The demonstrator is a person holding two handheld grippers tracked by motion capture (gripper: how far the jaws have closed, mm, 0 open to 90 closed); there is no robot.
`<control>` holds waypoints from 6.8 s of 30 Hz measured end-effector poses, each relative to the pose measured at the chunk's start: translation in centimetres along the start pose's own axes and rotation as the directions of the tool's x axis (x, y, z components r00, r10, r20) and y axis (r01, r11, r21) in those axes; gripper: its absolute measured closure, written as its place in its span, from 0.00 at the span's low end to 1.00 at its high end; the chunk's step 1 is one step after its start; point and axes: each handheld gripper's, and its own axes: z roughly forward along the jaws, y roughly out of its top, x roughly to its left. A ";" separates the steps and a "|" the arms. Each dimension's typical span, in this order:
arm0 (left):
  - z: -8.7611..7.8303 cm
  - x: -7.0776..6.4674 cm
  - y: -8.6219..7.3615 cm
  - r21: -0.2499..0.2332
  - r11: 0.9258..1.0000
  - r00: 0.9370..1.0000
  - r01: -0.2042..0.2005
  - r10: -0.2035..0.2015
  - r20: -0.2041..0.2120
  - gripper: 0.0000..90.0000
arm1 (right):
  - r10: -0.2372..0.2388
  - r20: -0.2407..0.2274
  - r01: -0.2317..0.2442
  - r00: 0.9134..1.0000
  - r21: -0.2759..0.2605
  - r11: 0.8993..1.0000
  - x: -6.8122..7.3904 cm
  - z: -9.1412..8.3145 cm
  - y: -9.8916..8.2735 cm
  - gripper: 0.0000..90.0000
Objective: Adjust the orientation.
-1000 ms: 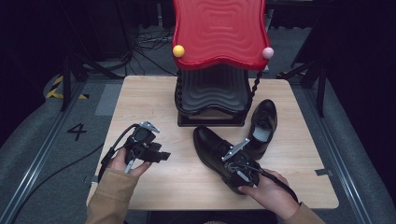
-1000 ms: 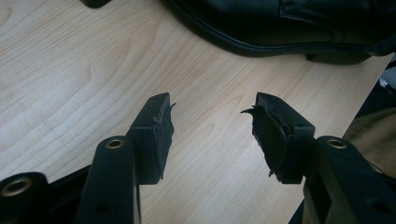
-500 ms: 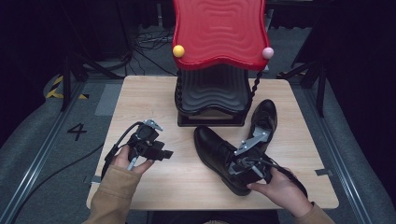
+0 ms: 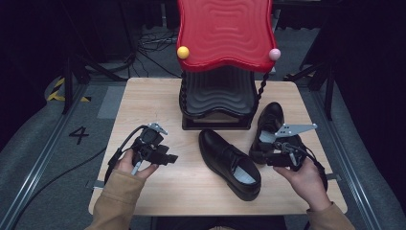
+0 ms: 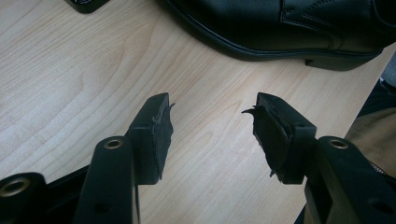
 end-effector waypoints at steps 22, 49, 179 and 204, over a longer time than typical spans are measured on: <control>-0.7 0.3 -2.4 0.009 0.999 0.998 0.053 -0.052 -0.038 0.52 | 0.136 0.146 -0.149 0.980 0.083 0.985 -4.6 4.2 -0.4 0.37; -1.1 0.5 -3.8 0.008 0.996 0.995 0.085 -0.084 -0.058 0.52 | 0.151 0.138 -0.188 0.979 0.316 0.930 -5.4 8.8 0.2 0.82; 1.6 0.3 1.3 0.039 0.999 1.000 -0.009 0.008 0.011 0.52 | -0.295 -0.363 0.401 0.884 0.263 0.877 3.5 0.6 -1.0 0.63; 2.0 0.2 1.7 0.051 0.999 1.000 -0.020 0.019 0.025 0.52 | 0.039 0.103 -0.082 0.994 0.449 0.890 -2.4 -0.2 -2.1 0.63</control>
